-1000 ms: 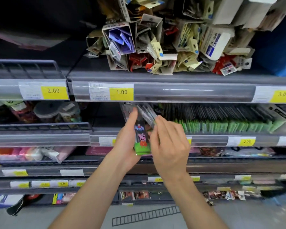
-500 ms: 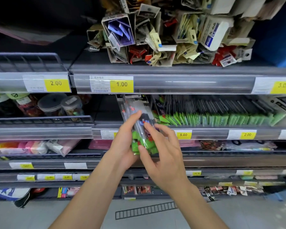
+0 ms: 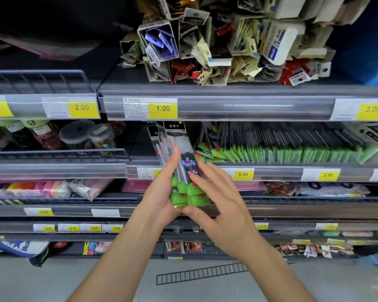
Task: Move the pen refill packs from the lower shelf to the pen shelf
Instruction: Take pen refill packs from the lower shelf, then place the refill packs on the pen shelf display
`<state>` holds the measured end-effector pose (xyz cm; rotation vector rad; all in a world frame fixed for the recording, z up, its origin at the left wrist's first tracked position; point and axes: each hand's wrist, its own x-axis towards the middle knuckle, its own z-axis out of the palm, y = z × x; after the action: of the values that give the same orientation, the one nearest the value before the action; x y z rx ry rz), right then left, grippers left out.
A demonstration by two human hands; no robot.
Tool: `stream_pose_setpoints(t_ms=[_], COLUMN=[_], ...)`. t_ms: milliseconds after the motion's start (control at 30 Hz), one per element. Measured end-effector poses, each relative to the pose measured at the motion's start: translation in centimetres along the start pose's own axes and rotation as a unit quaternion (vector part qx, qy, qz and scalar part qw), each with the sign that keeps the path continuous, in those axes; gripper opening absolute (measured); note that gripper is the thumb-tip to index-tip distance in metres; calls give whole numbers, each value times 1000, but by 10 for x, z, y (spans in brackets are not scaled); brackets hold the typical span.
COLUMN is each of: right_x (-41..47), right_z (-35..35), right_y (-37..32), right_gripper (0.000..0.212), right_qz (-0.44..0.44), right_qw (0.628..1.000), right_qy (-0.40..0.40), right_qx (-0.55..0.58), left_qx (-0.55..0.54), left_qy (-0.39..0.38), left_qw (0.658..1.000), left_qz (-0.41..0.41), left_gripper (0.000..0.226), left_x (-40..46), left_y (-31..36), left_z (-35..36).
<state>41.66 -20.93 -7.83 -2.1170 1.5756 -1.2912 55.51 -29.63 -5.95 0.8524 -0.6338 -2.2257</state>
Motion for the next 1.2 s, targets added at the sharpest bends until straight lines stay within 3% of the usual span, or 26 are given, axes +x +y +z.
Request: stream_pose_setpoints(t_ms=[167,400,600,733,1000,1200], right_x=[-7,-20,-56,-80,-103,-128], right_z=[-15,-38,-83,-126,-220,-271], right_y=[3,-17,-50,-84,-139,-161], right_gripper=[64,63,74,74,73,101], right_qz=[3,15,77,102,127,191], right_qw=[1000,998,997,994,980,971], right_qy=[6,59,24,34,123,68], right_qx=[-11,-3,18,-27,-95,-131], left_qx=[51,36,56,45,77,103], left_qy=[7,-1,13,2,-151,-231], left_qw=[998,999,998,999,981,961], left_qz=[27,28,-8,-24,-94,-112], left_gripper=[104,125,98,88,55,72], left_x=[-15,-39,-72,-104,-146,-148], left_y=[-15,-36,-48,-66,-85,-105], left_z=[5,26,76,116,198,242])
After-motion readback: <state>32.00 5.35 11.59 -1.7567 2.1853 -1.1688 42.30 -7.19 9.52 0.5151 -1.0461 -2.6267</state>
